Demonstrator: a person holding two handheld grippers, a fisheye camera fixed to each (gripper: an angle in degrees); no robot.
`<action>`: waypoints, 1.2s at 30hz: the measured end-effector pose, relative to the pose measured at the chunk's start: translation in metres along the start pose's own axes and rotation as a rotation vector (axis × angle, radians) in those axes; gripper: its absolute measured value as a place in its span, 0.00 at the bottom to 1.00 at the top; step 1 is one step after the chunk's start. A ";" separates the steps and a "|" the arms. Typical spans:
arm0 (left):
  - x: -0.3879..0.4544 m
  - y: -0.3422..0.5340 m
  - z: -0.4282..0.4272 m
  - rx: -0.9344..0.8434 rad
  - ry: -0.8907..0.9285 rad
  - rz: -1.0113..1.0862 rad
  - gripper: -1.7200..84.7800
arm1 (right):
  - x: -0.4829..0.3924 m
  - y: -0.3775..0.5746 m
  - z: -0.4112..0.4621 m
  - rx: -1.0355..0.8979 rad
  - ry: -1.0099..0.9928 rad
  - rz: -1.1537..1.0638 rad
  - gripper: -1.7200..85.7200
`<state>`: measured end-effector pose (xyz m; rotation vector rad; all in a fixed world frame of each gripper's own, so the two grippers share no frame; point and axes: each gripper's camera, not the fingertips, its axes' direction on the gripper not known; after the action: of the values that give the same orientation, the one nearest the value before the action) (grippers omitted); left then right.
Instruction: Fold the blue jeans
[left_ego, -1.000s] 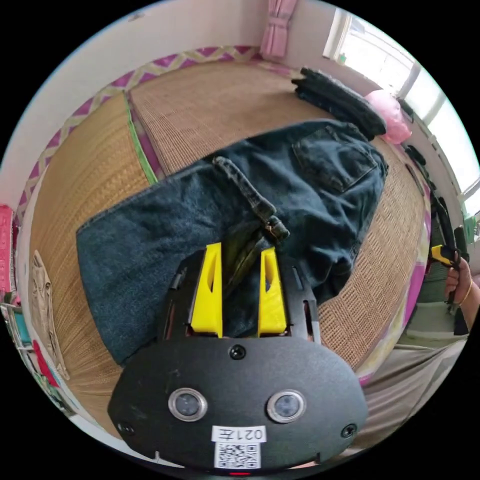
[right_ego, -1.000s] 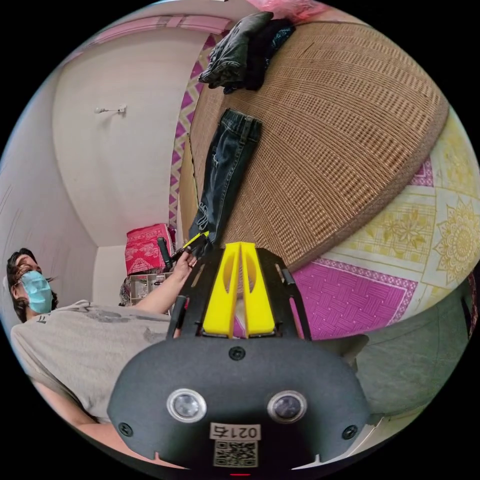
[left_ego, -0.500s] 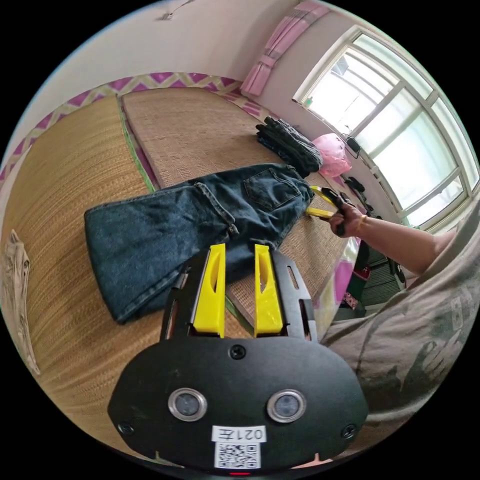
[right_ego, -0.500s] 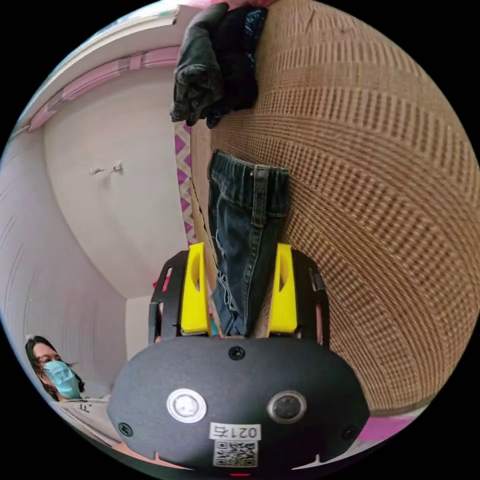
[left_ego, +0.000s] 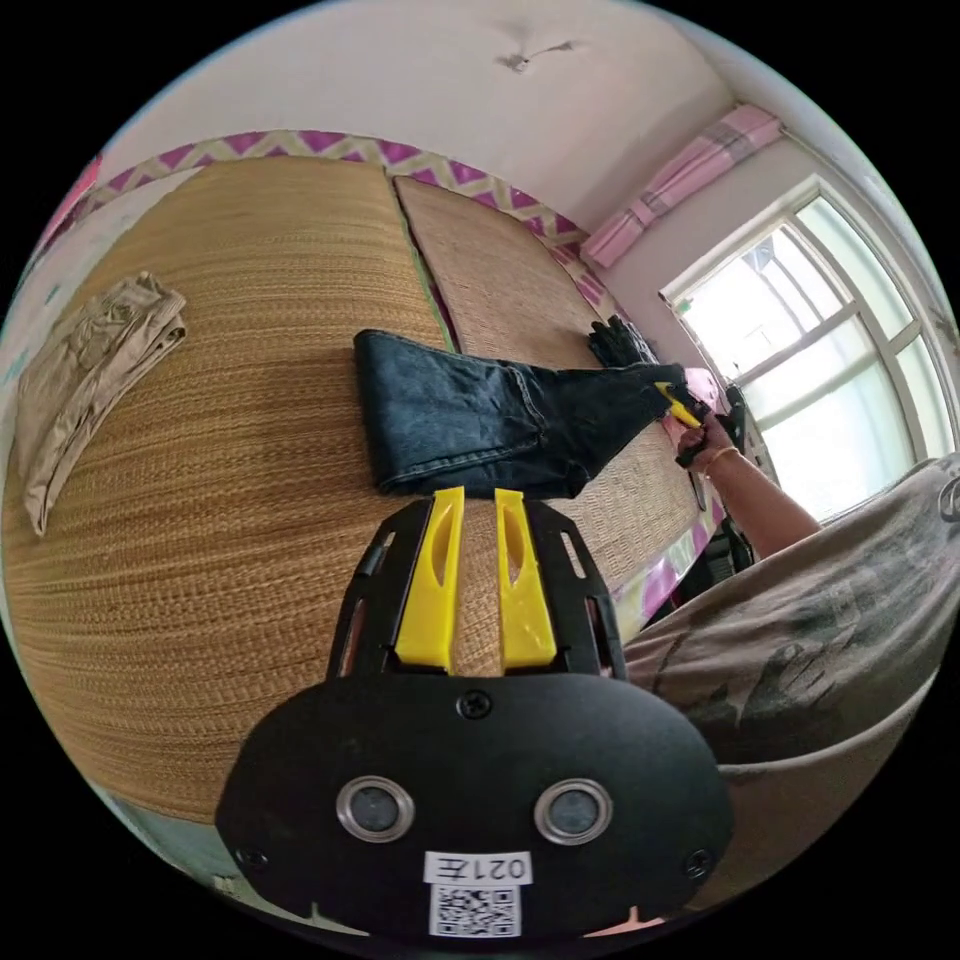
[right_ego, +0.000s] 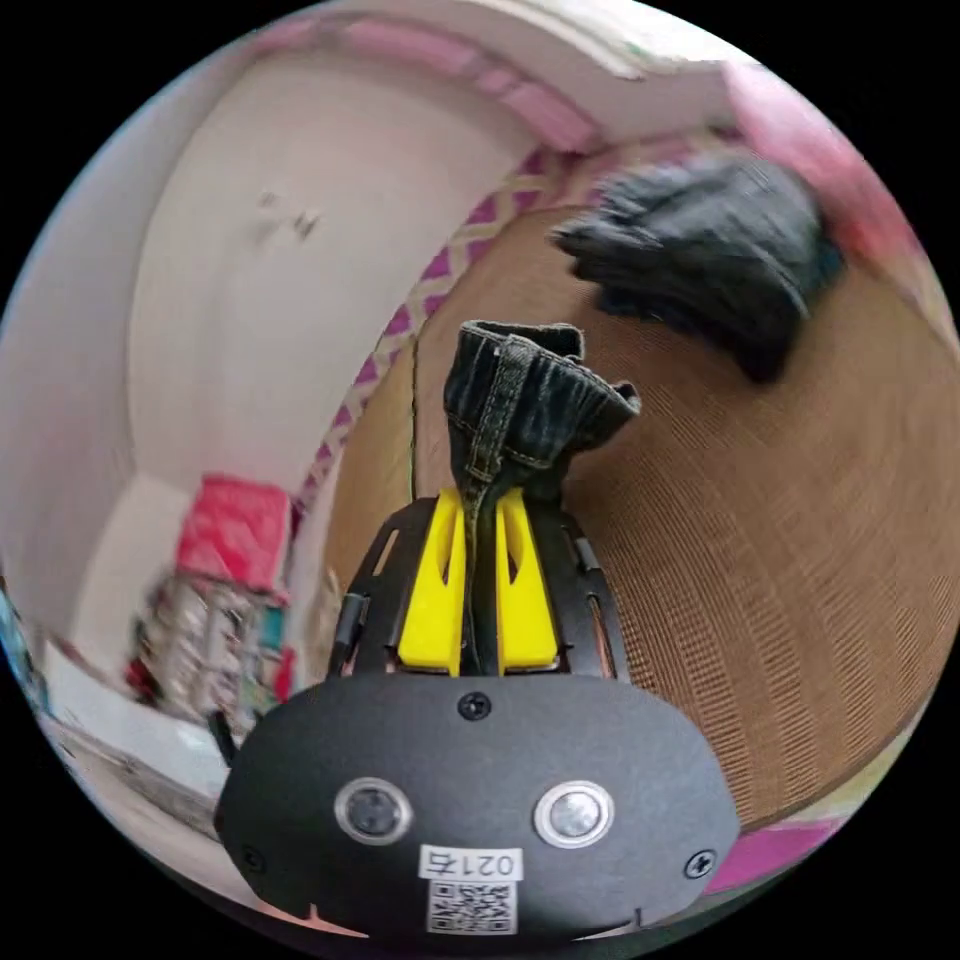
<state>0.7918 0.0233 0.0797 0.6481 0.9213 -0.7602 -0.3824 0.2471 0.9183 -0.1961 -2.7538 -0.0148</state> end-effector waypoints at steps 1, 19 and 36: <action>-0.006 0.002 -0.002 0.001 0.007 -0.008 0.08 | -0.064 -0.005 0.004 -0.020 0.080 -0.179 0.08; -0.136 0.037 -0.068 -0.008 0.059 -0.081 0.06 | -0.392 0.204 0.291 -0.613 0.542 -1.302 0.12; -0.199 -0.133 -0.017 -0.003 0.146 -0.147 0.08 | -0.266 0.104 0.309 -0.638 0.102 -0.806 0.02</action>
<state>0.5995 0.0182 0.2235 0.6446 1.1123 -0.8507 -0.2376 0.3259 0.5310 0.7291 -2.4401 -1.0681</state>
